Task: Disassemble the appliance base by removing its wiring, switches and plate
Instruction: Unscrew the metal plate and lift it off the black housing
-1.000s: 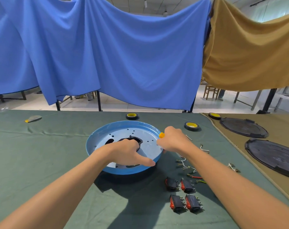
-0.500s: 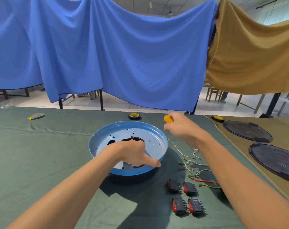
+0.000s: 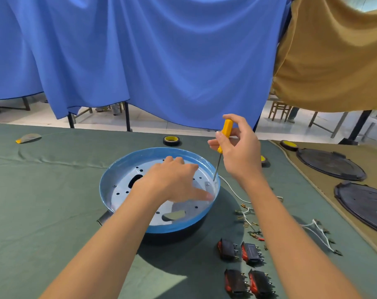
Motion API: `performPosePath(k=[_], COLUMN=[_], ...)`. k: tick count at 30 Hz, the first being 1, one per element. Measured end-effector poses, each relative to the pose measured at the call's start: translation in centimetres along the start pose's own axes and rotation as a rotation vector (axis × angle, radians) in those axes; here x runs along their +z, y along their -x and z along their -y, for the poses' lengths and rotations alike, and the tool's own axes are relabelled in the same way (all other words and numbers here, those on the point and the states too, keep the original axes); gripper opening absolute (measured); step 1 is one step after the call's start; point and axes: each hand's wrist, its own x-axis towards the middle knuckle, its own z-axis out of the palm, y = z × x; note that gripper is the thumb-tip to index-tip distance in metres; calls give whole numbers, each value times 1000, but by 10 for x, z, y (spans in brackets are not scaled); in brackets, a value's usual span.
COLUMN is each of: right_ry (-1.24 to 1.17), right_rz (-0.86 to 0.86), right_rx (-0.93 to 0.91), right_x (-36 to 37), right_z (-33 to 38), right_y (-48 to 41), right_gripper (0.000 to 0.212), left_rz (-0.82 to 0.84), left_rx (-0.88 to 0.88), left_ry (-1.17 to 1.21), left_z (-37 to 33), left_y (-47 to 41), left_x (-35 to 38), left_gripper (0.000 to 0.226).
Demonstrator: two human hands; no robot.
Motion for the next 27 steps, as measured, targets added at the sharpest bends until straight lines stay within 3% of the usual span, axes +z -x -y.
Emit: performPosePath(k=[5, 27], right_ry=[28, 92], right_rz=[33, 82], right_rx=[-48, -71], right_x=[6, 12], right_z=[-9, -10], right_y=[0, 7], right_gripper=[28, 25], left_rz=[123, 133], left_rx=[136, 151], left_ry=[0, 47], left_z=[-2, 7], left_y=[-6, -3], left_x=[13, 16], left_gripper=[63, 70])
